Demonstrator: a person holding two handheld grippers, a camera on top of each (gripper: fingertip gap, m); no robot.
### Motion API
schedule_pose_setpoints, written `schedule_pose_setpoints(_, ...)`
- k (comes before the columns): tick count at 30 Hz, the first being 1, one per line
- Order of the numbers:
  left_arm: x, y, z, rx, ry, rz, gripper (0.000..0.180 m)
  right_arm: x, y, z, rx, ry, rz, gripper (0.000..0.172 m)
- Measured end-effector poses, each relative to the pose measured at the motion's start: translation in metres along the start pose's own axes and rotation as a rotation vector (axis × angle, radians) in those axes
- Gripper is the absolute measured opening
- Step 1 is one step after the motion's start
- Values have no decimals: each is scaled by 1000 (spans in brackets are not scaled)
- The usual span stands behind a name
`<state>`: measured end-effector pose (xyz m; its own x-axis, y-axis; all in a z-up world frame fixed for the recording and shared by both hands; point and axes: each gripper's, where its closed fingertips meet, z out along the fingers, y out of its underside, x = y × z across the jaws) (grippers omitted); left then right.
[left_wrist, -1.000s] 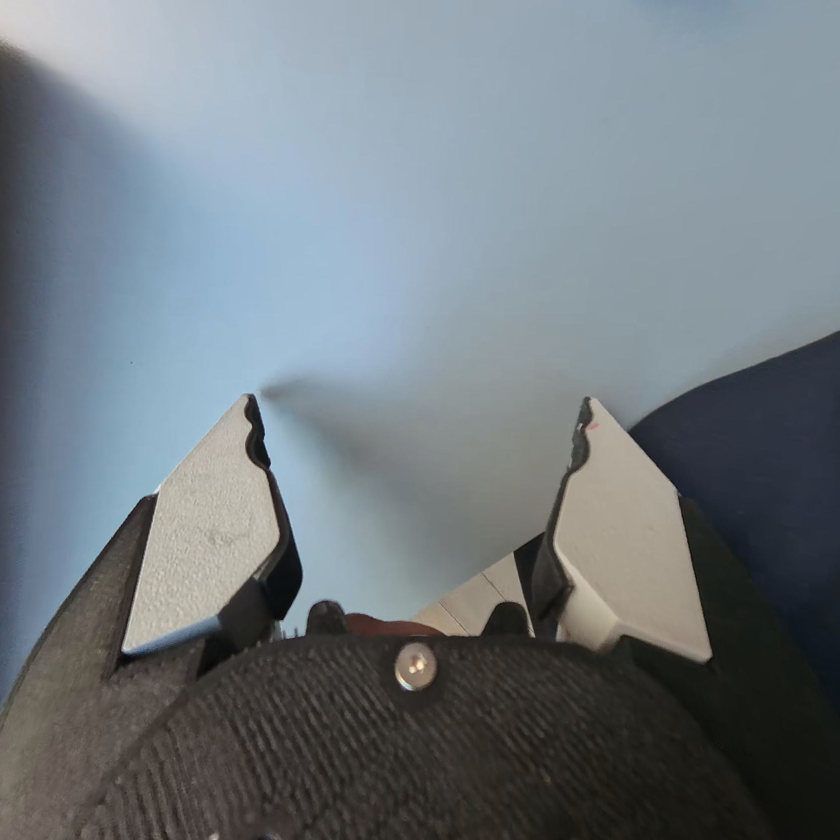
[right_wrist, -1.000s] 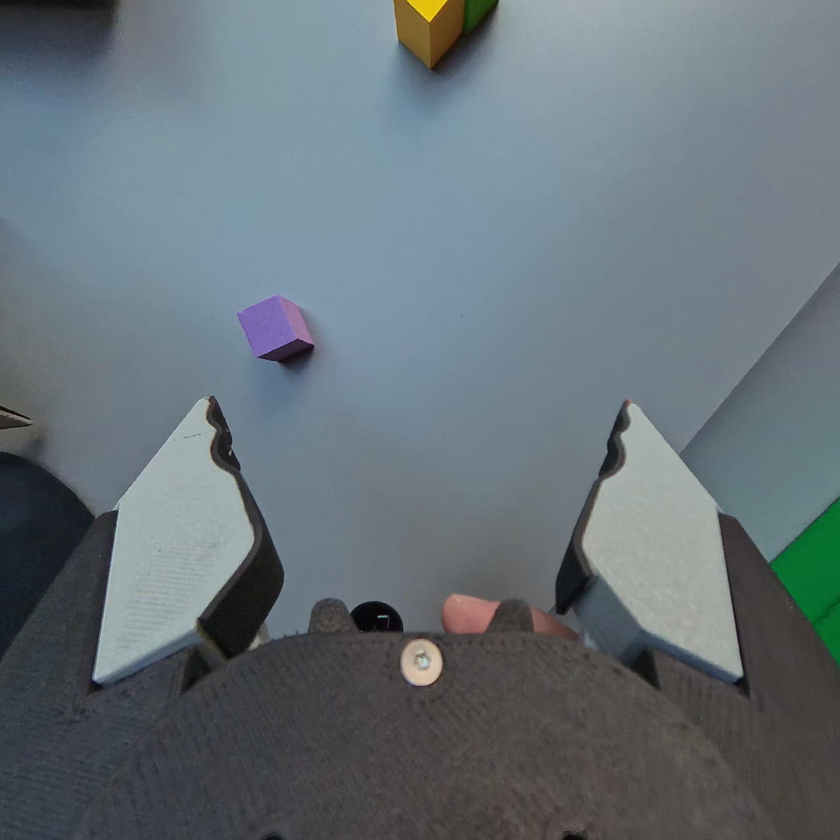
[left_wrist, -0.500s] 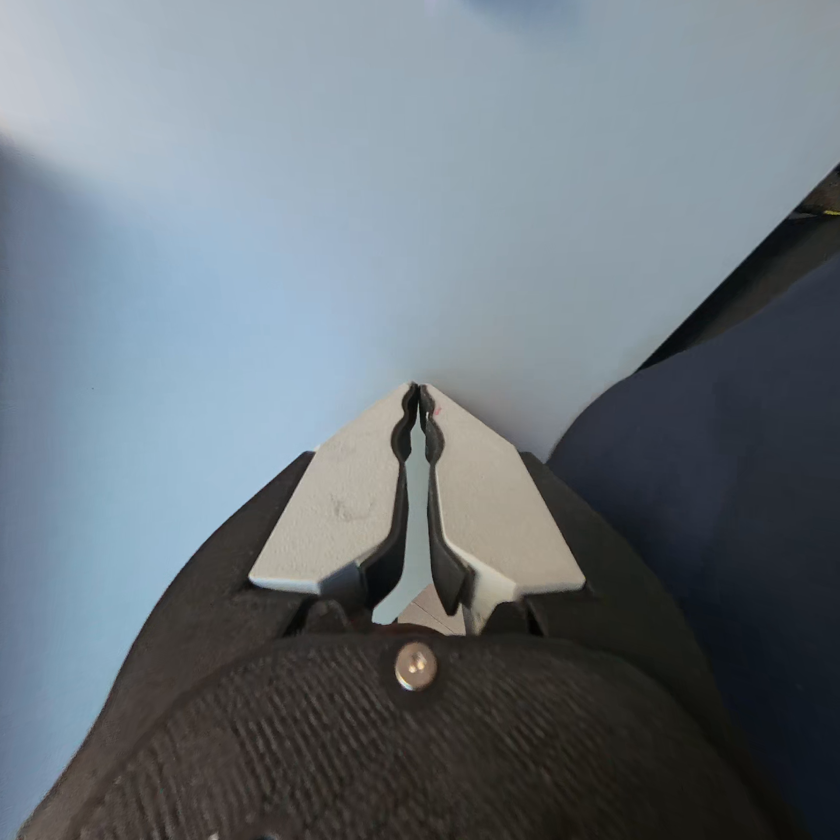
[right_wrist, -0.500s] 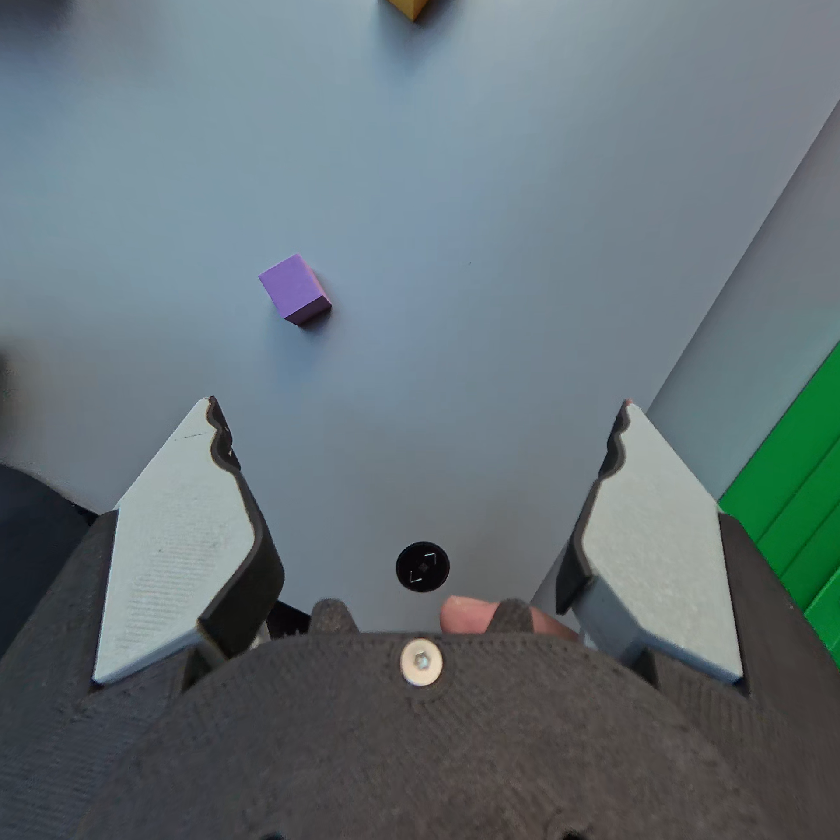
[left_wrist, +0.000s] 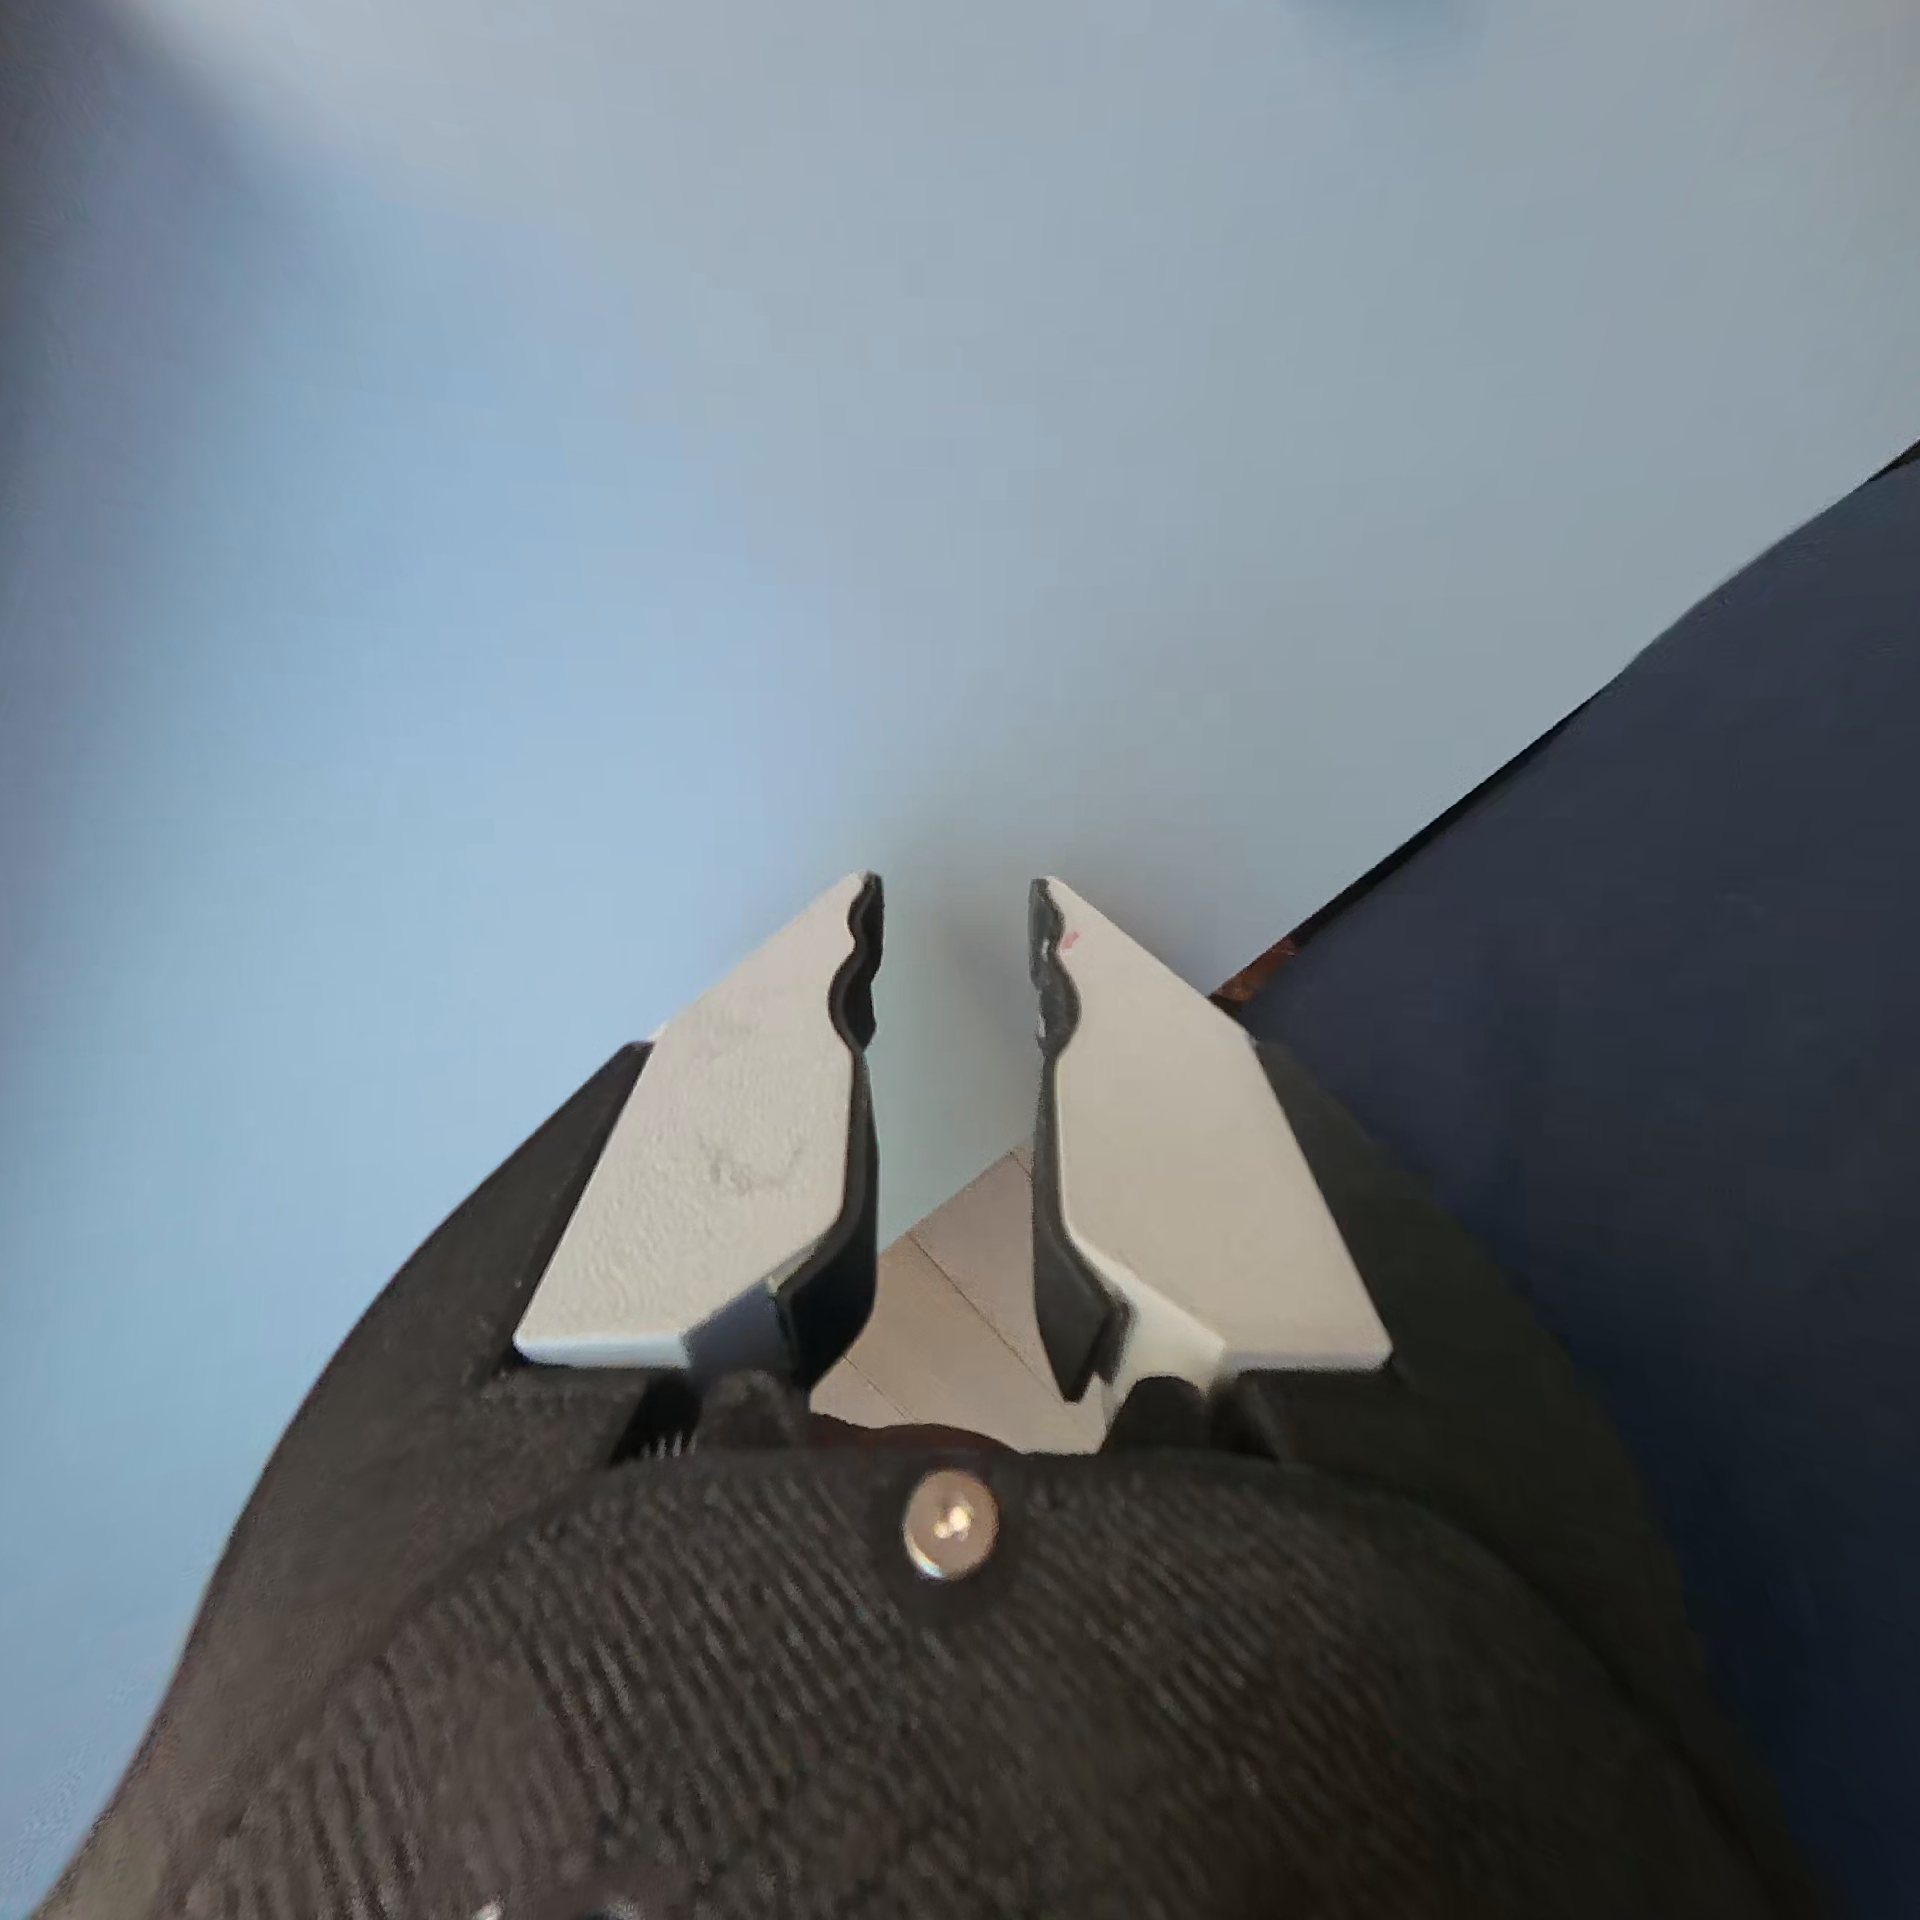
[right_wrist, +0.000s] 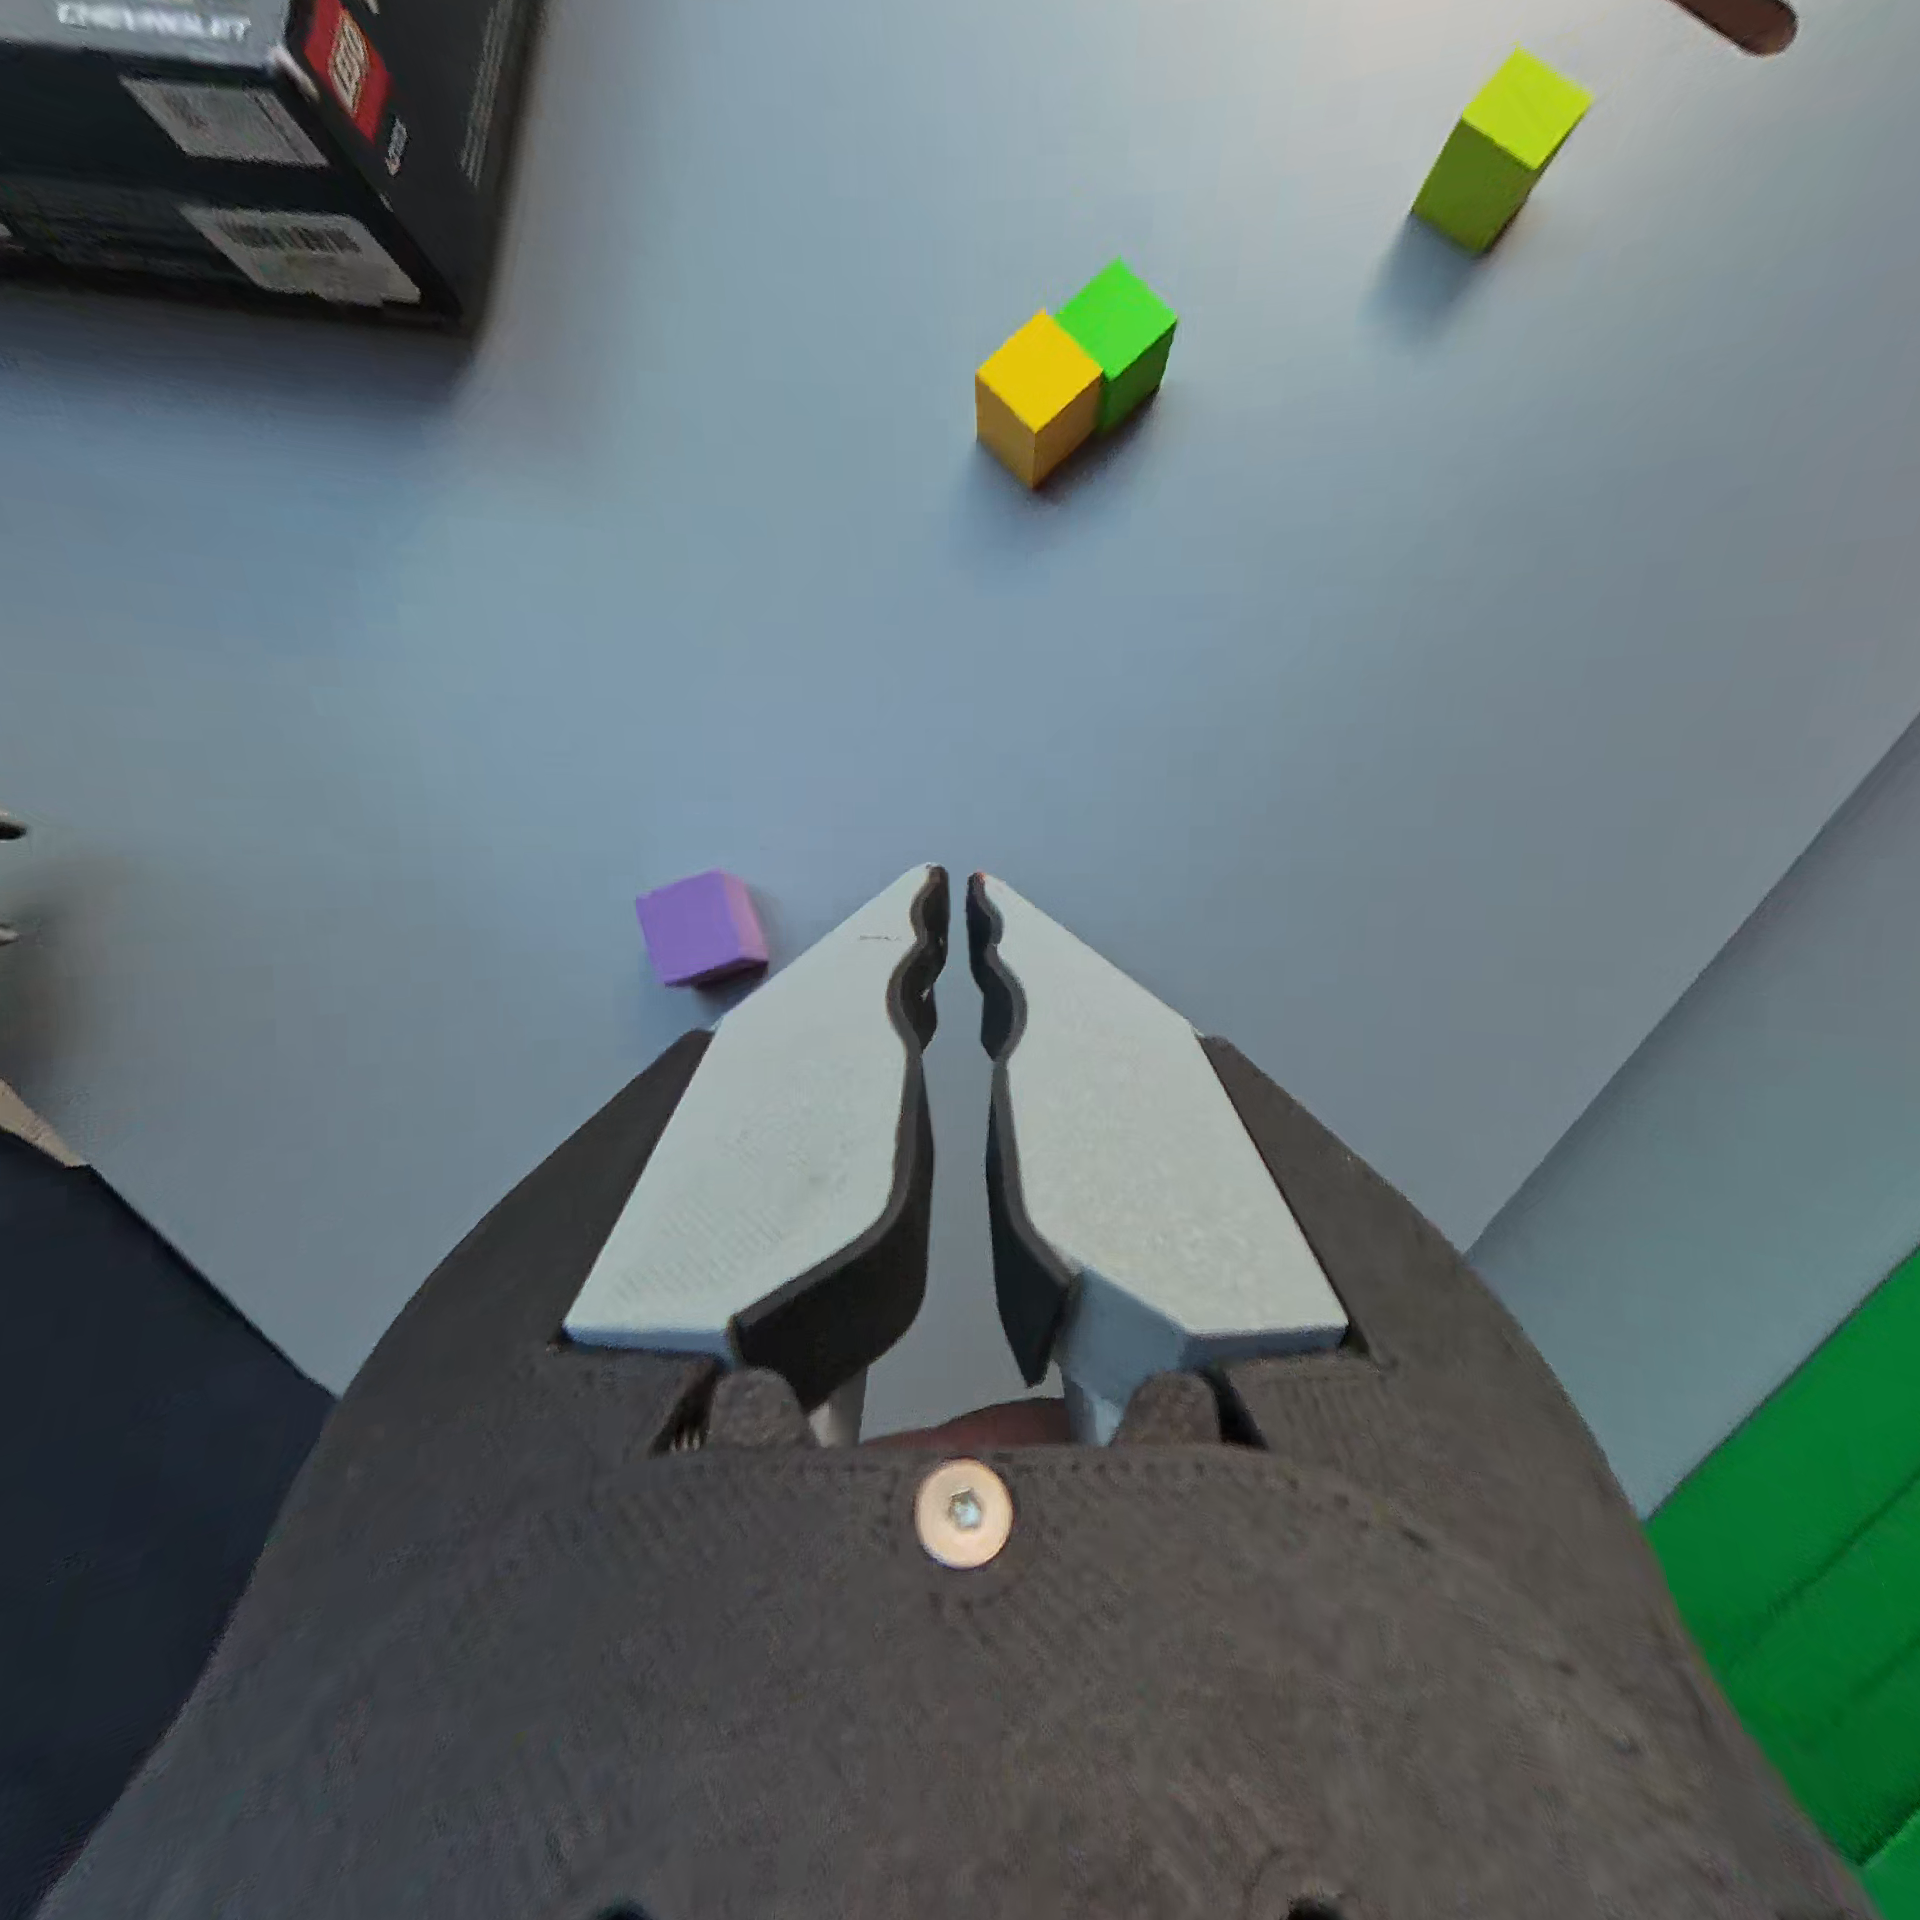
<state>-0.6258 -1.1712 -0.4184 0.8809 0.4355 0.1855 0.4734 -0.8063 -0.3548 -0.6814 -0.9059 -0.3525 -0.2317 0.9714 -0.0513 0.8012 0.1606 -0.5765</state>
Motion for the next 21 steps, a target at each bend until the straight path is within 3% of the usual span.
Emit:
schedule_pose_setpoints(3, 4, 10, -3, -23, -22, -68, 26, 16, -23, 21, 27, -58, 0, 29)
schedule_pose_setpoints(8, 23, 28, -3, -72, -48, -162, 26, 32, -53, 63, 38, -167, -105, 38)
schedule_pose_setpoints(14, 45, 36, -6, -89, -74, -268, 26, 50, -78, 115, -53, -243, -376, 35)
schedule_pose_setpoints(18, 51, 40, -8, -90, -93, -343, 26, 23, -89, 122, -43, -383, -475, 33)
schedule_pose_setpoints(21, 54, 43, -8, -95, -94, -379, 26, 13, -86, 133, -43, -344, -537, 31)
